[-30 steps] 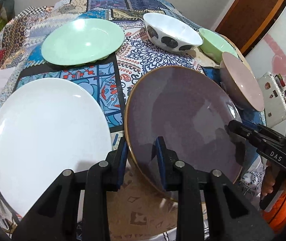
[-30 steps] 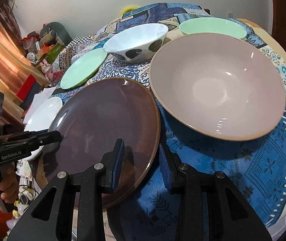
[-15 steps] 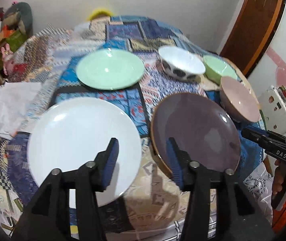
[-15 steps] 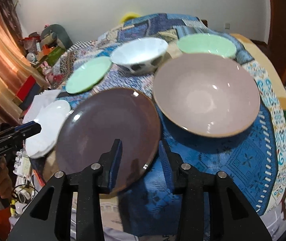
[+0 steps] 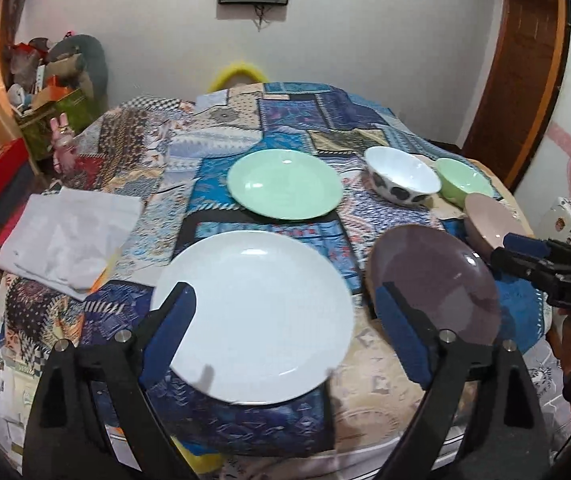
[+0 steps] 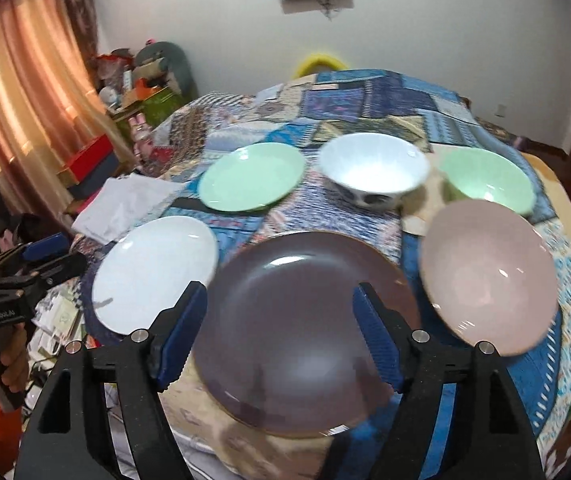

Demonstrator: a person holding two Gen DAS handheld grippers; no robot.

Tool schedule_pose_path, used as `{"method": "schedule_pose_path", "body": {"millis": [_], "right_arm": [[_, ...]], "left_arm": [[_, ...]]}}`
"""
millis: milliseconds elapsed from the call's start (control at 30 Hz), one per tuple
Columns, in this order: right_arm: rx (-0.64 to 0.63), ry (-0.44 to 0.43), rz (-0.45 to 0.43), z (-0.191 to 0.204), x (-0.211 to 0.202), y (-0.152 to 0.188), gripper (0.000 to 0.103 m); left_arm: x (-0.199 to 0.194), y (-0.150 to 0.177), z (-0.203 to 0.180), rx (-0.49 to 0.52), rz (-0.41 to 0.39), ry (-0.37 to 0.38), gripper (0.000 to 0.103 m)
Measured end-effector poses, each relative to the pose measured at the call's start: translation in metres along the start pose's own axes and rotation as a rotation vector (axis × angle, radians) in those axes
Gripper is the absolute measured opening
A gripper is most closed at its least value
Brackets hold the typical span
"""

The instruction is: Organize plates and bowls

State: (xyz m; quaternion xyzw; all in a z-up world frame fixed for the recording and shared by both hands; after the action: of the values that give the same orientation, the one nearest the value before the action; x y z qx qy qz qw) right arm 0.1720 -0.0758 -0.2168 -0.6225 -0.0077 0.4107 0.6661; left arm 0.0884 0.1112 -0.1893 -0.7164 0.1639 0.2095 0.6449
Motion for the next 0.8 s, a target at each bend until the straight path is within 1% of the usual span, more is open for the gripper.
{"method": "schedule_pose_path", "body": {"millis": [233, 367, 467, 600, 633, 667, 700, 733, 800], "right_arm": [[-0.052, -0.045, 0.022, 0.031, 0.03, -0.006, 0.072], [-0.058, -0.063, 0.071, 0.04, 0.054, -0.004, 0.072], [-0.069, -0.067, 0.102, 0.045, 0.07, -0.002, 0.072], [-0.101, -0.067, 0.147, 0.05, 0.091, 0.002, 0.072], [-0.106, -0.071, 0.163, 0.051, 0.097, 0.004, 0.072], [-0.107, -0.074, 0.179, 0.053, 0.103, 0.006, 0.07], [-0.111, -0.077, 0.195, 0.053, 0.107, 0.007, 0.066], [-0.122, -0.083, 0.219, 0.056, 0.113, 0.011, 0.063], [-0.142, -0.09, 0.251, 0.06, 0.121, 0.016, 0.054]], "left_arm": [[0.007, 0.017, 0.049, -0.087, 0.049, -0.066, 0.092], [0.015, 0.03, 0.078, -0.125, 0.092, -0.106, 0.091], [0.023, 0.043, 0.093, -0.147, 0.136, -0.113, 0.091], [0.031, 0.057, 0.107, -0.167, 0.169, -0.125, 0.091], [0.033, 0.06, 0.108, -0.176, 0.176, -0.12, 0.089], [0.035, 0.063, 0.11, -0.186, 0.185, -0.113, 0.083], [0.037, 0.065, 0.111, -0.192, 0.194, -0.109, 0.08], [0.039, 0.068, 0.113, -0.194, 0.201, -0.108, 0.075], [0.041, 0.072, 0.114, -0.202, 0.213, -0.101, 0.069]]}}
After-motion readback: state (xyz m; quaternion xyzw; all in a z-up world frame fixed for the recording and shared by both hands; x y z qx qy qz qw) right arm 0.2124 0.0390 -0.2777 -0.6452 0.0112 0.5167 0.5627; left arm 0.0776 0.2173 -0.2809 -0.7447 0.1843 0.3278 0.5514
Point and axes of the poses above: each gripper's, at about its wrist camera, not at the fingertips, and x roughly the way its jaws point, z to its left, y to its underside, the point moved 8 cm from there along x, roughly the way its jaws point, and after that the axes turned 14 degrees about -z, right-handed, at the moved point
